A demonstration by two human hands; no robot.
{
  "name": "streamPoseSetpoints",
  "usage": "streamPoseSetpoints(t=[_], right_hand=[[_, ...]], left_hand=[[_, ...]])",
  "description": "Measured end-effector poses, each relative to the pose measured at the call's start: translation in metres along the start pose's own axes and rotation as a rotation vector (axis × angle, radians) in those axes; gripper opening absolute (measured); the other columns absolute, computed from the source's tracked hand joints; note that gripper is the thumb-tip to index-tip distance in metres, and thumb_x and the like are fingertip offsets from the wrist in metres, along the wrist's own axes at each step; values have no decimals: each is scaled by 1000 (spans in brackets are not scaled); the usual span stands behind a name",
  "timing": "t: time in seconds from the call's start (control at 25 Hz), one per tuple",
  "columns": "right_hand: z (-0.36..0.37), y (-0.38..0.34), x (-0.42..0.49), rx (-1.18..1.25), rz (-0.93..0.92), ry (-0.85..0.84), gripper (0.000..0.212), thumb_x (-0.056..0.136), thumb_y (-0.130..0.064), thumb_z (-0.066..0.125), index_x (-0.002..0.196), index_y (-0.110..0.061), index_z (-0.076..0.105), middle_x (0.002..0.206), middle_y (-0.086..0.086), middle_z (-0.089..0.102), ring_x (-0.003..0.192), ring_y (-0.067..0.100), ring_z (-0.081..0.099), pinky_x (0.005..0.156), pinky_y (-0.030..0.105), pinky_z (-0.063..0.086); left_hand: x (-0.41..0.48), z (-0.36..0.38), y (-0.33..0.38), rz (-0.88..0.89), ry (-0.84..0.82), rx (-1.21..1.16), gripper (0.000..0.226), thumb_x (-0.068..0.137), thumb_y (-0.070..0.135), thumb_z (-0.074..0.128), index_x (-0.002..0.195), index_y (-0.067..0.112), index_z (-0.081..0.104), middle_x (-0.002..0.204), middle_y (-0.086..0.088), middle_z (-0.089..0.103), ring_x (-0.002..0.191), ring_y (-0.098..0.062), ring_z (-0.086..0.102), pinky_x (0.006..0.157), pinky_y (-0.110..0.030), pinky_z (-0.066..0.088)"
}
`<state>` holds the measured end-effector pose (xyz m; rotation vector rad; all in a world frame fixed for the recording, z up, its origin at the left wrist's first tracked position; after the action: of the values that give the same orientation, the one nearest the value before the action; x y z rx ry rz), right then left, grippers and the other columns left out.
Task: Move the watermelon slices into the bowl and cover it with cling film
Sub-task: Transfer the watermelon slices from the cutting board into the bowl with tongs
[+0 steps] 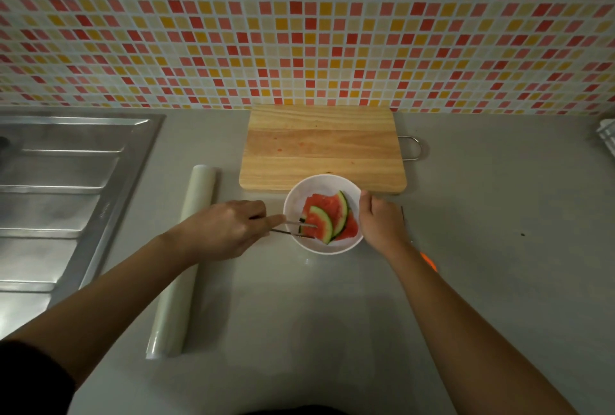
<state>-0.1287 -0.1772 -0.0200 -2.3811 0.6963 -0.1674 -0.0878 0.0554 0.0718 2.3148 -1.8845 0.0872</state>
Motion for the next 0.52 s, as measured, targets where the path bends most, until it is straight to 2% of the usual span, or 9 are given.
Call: streamPoseSetpoints(t=[0.12, 0.2, 0.28, 0.36, 0.44, 0.52], right_hand=[[-2, 0, -1, 4, -3, -2, 55, 98, -32, 24, 78, 1, 63, 86, 25, 67, 82, 37, 60, 64, 29, 30], [-2, -1, -1, 16, -2, -5, 54, 98, -32, 25, 73, -1, 61, 82, 23, 67, 80, 36, 60, 64, 29, 30], [-3, -1, 0, 26, 0, -2, 53, 98, -31, 26, 67, -3, 58, 77, 22, 66, 76, 35, 59, 62, 28, 30], [-3, -2, 0, 20, -11, 6, 52, 98, -30, 27, 65, -3, 57, 73, 22, 66, 72, 36, 59, 61, 29, 30], [-2, -1, 0, 19, -25, 5, 53, 99, -30, 28, 60, -5, 53, 67, 21, 64, 68, 36, 59, 58, 29, 30], [-3, -2, 1, -8, -35, 18, 55, 99, -30, 29, 60, -2, 56, 65, 21, 64, 66, 36, 59, 56, 29, 28]], left_hand=[[-4, -9, -2, -2, -8, -71, 33, 86, 18, 61, 115, 3, 66, 77, -11, 64, 63, -24, 64, 58, -28, 54], [-5, -15, -16, -101, 69, -154, 38, 88, 26, 54, 116, 3, 65, 83, -10, 65, 68, -21, 64, 68, -25, 51], [0, -17, -43, -357, 254, -196, 37, 87, 26, 57, 115, 3, 65, 83, -10, 66, 66, -21, 62, 71, -25, 49], [5, -5, -77, -747, 374, -235, 33, 88, 19, 58, 117, 3, 63, 86, -14, 65, 70, -25, 59, 69, -30, 46], [18, 20, -101, -1015, 343, -290, 28, 90, 14, 52, 113, 0, 60, 93, -19, 63, 78, -29, 57, 67, -28, 38], [36, 46, -112, -1137, 275, -327, 25, 92, 13, 45, 109, -2, 56, 101, -23, 60, 89, -35, 56, 69, -31, 35]])
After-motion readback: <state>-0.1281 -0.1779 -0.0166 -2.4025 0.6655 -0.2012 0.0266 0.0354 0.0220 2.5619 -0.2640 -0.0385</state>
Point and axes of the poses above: each hand's wrist, its own x-axis towards the middle knuckle, its own z-axis out of the palm, y = z × x, the point moved 6 cm from there along x, towards the middle knuckle
